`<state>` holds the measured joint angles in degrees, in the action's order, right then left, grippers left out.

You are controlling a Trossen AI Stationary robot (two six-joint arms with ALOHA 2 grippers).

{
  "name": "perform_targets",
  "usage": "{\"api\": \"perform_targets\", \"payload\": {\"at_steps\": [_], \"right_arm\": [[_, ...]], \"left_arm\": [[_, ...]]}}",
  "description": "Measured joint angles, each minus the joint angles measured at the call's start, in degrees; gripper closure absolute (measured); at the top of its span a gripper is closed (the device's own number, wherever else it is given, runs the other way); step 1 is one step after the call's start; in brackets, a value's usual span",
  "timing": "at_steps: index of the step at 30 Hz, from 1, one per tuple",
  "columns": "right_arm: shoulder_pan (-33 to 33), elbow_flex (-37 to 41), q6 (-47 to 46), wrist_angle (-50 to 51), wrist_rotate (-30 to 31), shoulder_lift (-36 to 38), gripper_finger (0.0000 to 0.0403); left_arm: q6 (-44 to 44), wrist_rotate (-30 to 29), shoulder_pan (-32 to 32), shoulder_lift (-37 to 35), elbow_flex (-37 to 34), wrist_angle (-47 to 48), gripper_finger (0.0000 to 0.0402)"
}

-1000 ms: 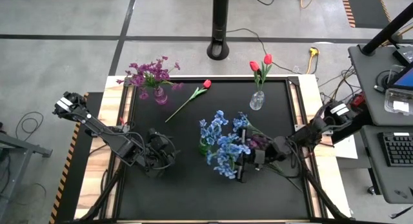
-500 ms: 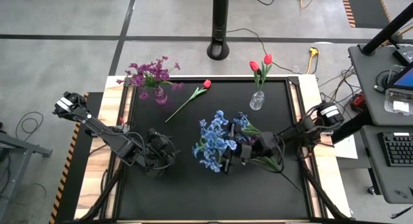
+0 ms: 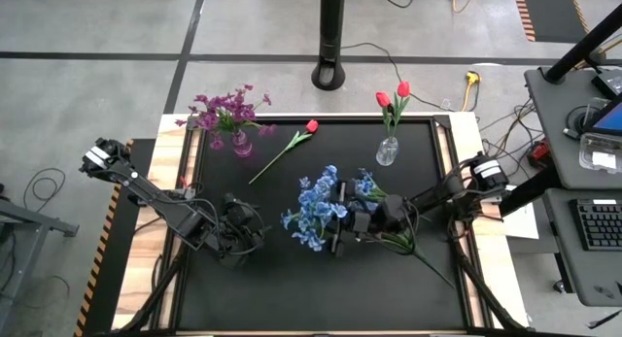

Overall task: Sort flowers into vase by color
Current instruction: Put the right blue flower into the green crystal vase

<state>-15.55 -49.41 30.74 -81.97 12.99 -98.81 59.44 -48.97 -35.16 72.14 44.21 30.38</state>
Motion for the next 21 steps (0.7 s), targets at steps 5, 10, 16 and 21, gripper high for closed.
{"api": "perform_targets", "payload": {"at_steps": [5,10,16,21], "right_arm": [[-0.04,-0.2,-0.16,-0.69,0.0,-0.8,0.0381],[-0.02,-0.16,-1.2,-0.9,0.04,-1.48,0.0381],[-0.02,-0.11,-1.31,-0.82,0.5,-2.49,0.0381],[0.02,-0.11,-1.68,-0.77,0.55,-3.07,0.0381]], "left_arm": [[0.0,0.0,0.0,0.0,0.0,-0.13,0.0071],[0.0,0.0,0.0,0.0,-0.11,-0.27,0.0071],[-0.02,0.0,0.0,0.0,-0.11,-0.38,0.0071],[-0.01,0.0,-0.01,0.0,-0.11,-0.4,0.0071]]}}
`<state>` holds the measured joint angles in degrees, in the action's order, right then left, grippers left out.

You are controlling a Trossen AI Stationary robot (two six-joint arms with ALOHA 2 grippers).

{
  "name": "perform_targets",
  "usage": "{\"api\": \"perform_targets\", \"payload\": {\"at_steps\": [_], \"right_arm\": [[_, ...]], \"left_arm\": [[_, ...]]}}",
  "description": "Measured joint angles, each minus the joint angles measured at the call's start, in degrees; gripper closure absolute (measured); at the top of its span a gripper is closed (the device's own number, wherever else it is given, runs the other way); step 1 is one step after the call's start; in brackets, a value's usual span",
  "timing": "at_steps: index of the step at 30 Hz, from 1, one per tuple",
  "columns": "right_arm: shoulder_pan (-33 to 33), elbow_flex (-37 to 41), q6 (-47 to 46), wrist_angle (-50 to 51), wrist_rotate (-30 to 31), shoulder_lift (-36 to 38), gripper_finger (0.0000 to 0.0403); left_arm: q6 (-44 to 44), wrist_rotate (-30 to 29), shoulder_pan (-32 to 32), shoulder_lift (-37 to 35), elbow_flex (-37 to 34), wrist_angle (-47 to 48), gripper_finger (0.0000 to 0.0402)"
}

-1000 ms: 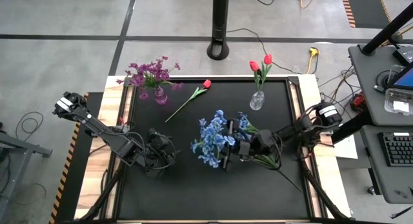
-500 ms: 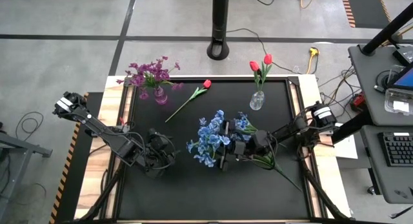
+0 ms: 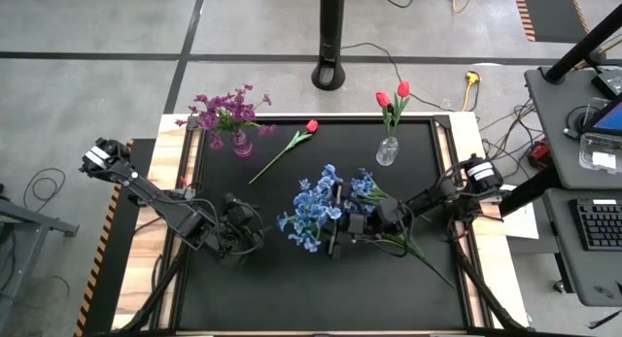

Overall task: Sort flowers into vase by color
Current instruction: Put the right blue flower into the green crystal vase

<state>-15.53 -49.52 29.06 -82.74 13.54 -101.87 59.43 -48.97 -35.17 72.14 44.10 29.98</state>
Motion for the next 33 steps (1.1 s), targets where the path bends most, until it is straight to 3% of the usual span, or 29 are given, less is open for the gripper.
{"api": "perform_targets", "payload": {"at_steps": [9,18,25,33], "right_arm": [[0.0,0.02,-0.74,0.31,3.05,-0.69,0.0374],[-0.33,0.04,-0.67,3.04,8.34,-0.69,0.0309],[-3.29,0.07,1.95,6.51,15.6,-0.67,0.0248],[-8.57,0.07,7.79,7.52,29.06,-0.62,0.0185]], "left_arm": [[-0.01,0.0,0.01,0.0,0.0,0.0,0.0071],[-0.01,0.0,0.0,0.0,0.0,0.0,0.0071],[-0.01,0.0,0.01,0.0,0.0,0.0,0.0071],[-0.01,0.02,-0.01,0.0,0.0,0.0,0.0071]]}}
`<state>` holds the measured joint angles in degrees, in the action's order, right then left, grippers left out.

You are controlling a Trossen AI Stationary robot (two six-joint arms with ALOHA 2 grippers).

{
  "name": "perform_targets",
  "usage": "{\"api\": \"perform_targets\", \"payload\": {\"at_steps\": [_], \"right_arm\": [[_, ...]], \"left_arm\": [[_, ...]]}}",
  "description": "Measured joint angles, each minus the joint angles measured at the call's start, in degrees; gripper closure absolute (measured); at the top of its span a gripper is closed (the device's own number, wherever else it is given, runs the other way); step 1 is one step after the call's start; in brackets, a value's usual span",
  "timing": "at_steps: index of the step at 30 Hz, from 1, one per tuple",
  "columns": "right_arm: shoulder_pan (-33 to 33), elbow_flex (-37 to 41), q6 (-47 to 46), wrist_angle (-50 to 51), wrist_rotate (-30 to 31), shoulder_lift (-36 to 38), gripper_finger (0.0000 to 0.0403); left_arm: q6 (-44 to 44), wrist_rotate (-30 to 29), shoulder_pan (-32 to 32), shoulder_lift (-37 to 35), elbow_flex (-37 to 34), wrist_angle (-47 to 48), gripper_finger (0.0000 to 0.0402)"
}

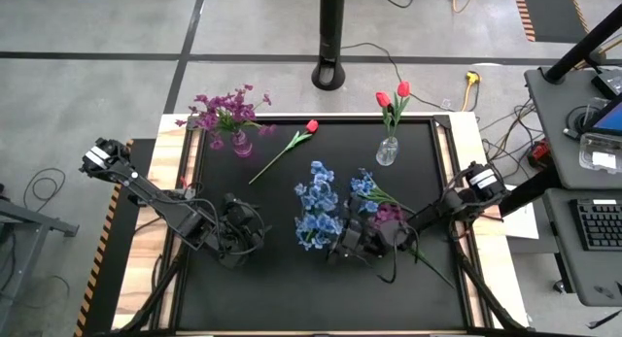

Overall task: Sort flowers into vase by color
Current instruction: Put the right blue flower into the green crystal vase, then put the red flower into the transparent crystal vase

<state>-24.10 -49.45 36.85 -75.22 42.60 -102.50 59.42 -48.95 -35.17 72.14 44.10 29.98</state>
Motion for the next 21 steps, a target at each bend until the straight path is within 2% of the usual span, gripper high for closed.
{"api": "perform_targets", "payload": {"at_steps": [8,15,21], "right_arm": [[-2.2,-0.61,0.37,3.12,13.4,0.04,0.0129],[-4.04,-4.25,0.3,13.15,18.83,0.07,0.0095],[-6.89,-6.66,5.76,13.83,26.91,0.07,0.0074]], "left_arm": [[0.0,-0.02,0.02,0.0,0.0,-0.46,0.0071],[0.0,-0.02,0.02,0.02,0.0,-0.61,0.0071],[0.0,-0.09,0.19,1.62,0.0,-0.65,0.0071]]}}
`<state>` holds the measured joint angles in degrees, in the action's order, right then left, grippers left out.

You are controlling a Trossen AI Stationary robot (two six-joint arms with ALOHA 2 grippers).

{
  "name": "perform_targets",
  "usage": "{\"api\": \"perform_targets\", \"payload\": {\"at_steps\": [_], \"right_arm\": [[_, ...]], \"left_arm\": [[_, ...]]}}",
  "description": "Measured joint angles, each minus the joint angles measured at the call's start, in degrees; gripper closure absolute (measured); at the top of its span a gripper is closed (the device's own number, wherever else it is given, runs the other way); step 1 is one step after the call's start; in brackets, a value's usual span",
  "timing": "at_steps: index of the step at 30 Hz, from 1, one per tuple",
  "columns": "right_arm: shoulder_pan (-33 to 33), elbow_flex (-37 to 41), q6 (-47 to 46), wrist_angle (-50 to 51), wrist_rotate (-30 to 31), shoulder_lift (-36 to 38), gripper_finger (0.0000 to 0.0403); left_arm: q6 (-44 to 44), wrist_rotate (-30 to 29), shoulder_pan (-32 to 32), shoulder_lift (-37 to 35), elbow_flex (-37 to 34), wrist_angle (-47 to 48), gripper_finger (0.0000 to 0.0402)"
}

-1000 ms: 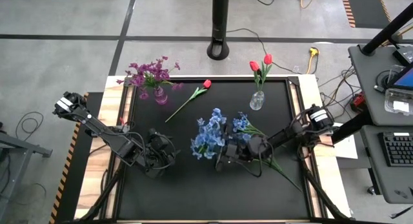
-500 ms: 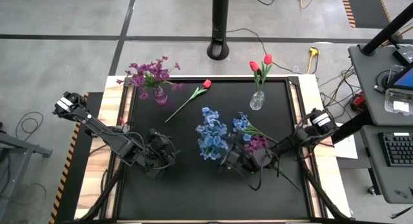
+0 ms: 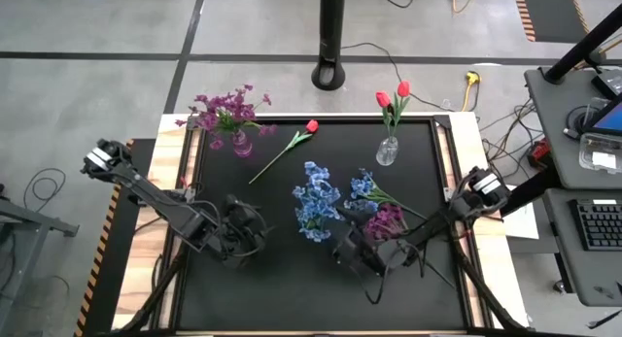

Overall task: Sort flowers into vase by color
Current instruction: Put the red flower into the transparent crystal vase

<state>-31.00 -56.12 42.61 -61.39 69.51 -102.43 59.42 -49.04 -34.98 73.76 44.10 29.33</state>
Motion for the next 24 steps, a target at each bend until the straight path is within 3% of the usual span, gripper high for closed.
{"api": "perform_targets", "payload": {"at_steps": [7,13,24], "right_arm": [[-4.12,-0.64,3.88,0.02,8.77,0.48,0.0064],[-7.07,-0.61,3.68,-0.06,10.67,2.29,0.0063],[-13.62,-0.57,0.81,-0.17,17.98,10.14,0.0069]], "left_arm": [[-0.61,0.77,3.36,6.11,0.0,0.06,0.0071],[-2.58,6.81,8.42,9.75,0.0,0.19,0.0071],[-18.61,9.64,16.33,10.65,0.0,0.53,0.0073]]}}
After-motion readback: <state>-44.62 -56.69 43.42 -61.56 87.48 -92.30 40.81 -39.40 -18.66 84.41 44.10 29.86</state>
